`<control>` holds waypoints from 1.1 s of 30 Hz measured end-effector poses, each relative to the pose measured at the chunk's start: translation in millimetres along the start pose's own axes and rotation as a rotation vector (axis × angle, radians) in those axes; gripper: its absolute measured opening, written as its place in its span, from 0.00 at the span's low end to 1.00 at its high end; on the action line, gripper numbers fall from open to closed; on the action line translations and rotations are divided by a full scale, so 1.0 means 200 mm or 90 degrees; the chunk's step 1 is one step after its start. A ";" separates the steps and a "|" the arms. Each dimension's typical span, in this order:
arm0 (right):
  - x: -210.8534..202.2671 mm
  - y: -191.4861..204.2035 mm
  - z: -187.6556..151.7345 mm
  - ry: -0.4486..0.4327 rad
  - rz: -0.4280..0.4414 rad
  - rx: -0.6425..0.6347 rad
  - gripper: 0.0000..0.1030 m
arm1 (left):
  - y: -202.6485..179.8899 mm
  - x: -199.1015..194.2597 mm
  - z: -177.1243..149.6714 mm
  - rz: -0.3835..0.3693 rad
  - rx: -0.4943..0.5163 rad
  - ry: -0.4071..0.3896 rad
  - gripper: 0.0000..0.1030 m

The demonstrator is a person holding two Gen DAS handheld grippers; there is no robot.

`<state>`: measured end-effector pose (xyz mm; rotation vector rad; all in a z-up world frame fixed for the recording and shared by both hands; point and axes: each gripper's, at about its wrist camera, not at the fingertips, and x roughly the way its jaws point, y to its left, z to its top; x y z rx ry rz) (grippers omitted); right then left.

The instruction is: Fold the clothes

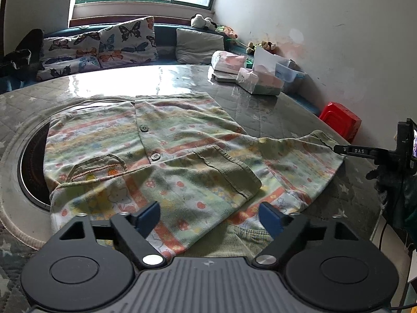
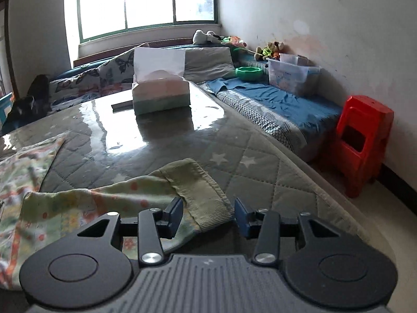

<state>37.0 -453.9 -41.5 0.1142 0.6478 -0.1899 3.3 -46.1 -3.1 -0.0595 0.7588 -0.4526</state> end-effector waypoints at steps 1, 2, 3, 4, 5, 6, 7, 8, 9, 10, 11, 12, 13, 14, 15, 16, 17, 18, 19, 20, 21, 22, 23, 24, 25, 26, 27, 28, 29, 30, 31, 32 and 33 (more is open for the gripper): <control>0.00 0.00 0.00 0.001 0.001 0.003 0.43 | 0.00 0.00 0.00 0.001 -0.001 -0.002 0.89; 0.01 0.00 0.00 0.001 0.003 0.007 0.43 | 0.00 -0.01 0.00 0.003 -0.001 -0.004 0.89; 0.01 -0.01 0.00 0.002 0.004 0.010 0.43 | 0.00 -0.01 0.00 0.005 -0.001 -0.006 0.90; 0.02 -0.01 0.00 0.003 0.005 0.013 0.43 | 0.00 -0.01 0.00 0.006 -0.001 -0.007 0.91; 0.02 -0.01 0.00 0.004 0.007 0.017 0.43 | 0.00 -0.02 0.01 0.008 -0.002 -0.009 0.94; 0.02 -0.01 -0.01 0.004 0.008 0.020 0.40 | 0.00 -0.02 0.01 0.009 -0.003 -0.011 0.95; 0.03 -0.02 -0.01 0.005 0.009 0.023 0.37 | 0.00 -0.02 0.01 0.010 -0.003 -0.013 0.97; 0.03 -0.02 -0.01 0.006 0.011 0.027 0.30 | 0.00 -0.02 0.01 0.011 -0.004 -0.016 0.99; 0.03 -0.02 -0.01 0.006 0.013 0.030 0.25 | 0.01 -0.03 0.01 0.013 -0.005 -0.019 1.00; 0.03 -0.02 -0.01 0.007 0.019 0.034 0.22 | 0.01 -0.03 0.01 0.015 -0.006 -0.022 1.00; 0.02 -0.02 0.00 0.006 0.024 0.037 0.16 | 0.01 -0.03 0.01 0.017 -0.007 -0.025 1.00; 0.02 -0.01 0.00 0.005 0.029 0.040 0.14 | 0.02 -0.04 0.01 0.019 -0.008 -0.028 1.00; 0.01 -0.01 0.00 0.001 0.036 0.042 0.13 | 0.03 -0.04 0.01 0.023 -0.011 -0.033 1.00; -0.01 0.01 0.01 -0.003 0.044 0.042 0.11 | 0.03 -0.05 0.01 0.026 -0.014 -0.038 1.00; -0.03 0.02 0.01 -0.009 0.054 0.041 0.10 | 0.04 -0.05 0.01 0.030 -0.018 -0.044 1.00; -0.05 0.05 0.03 -0.017 0.070 0.037 0.10 | 0.05 -0.06 0.01 0.035 -0.021 -0.049 1.00; -0.08 0.07 0.04 -0.023 0.085 0.034 0.09 | 0.06 -0.07 0.01 0.040 -0.025 -0.054 1.00; -0.10 0.10 0.05 -0.029 0.102 0.029 0.09 | 0.07 -0.07 0.01 0.045 -0.028 -0.057 1.00; -0.12 0.13 0.06 -0.035 0.118 0.025 0.09 | 0.08 -0.08 0.01 0.050 -0.031 -0.061 1.00; -0.15 0.16 0.08 -0.041 0.136 0.020 0.09 | 0.09 -0.08 0.01 0.053 -0.034 -0.064 1.00; -0.17 0.20 0.09 -0.046 0.153 0.016 0.08 | 0.10 -0.09 0.01 0.055 -0.037 -0.066 1.00; -0.19 0.23 0.11 -0.050 0.172 0.011 0.08 | 0.11 -0.10 0.00 0.056 -0.040 -0.068 1.00; -0.21 0.27 0.12 -0.054 0.192 0.005 0.08 | 0.12 -0.11 0.00 0.058 -0.043 -0.071 1.00; -0.24 0.32 0.14 -0.058 0.210 -0.003 0.08 | 0.13 -0.12 0.00 0.060 -0.047 -0.073 1.00; -0.26 0.36 0.15 -0.062 0.227 -0.012 0.08 | 0.14 -0.13 -0.01 0.062 -0.051 -0.075 1.00; -0.28 0.40 0.17 -0.067 0.243 -0.024 0.08 | 0.16 -0.14 -0.01 0.063 -0.056 -0.077 1.00; -0.30 0.45 0.19 -0.071 0.260 -0.034 0.08 | 0.17 -0.15 -0.01 0.065 -0.060 -0.080 1.00; -0.32 0.50 0.20 -0.074 0.278 -0.043 0.08 | 0.19 -0.16 -0.02 0.068 -0.065 -0.082 1.00; -0.33 0.55 0.22 -0.076 0.296 -0.053 0.08 | 0.20 -0.17 -0.02 0.073 -0.071 -0.084 1.00; -0.35 0.60 0.23 -0.077 0.312 -0.066 0.08 | 0.22 -0.18 -0.03 0.078 -0.078 -0.086 1.00; -0.36 0.65 0.24 -0.078 0.328 -0.079 0.08 | 0.24 -0.19 -0.03 0.082 -0.085 -0.088 1.00; -0.38 0.71 0.25 -0.079 0.343 -0.092 0.08 | 0.25 -0.20 -0.04 0.086 -0.091 -0.091 1.00; -0.39 0.76 0.26 -0.080 0.358 -0.106 0.08 | 0.27 -0.21 -0.04 0.091 -0.098 -0.094 1.00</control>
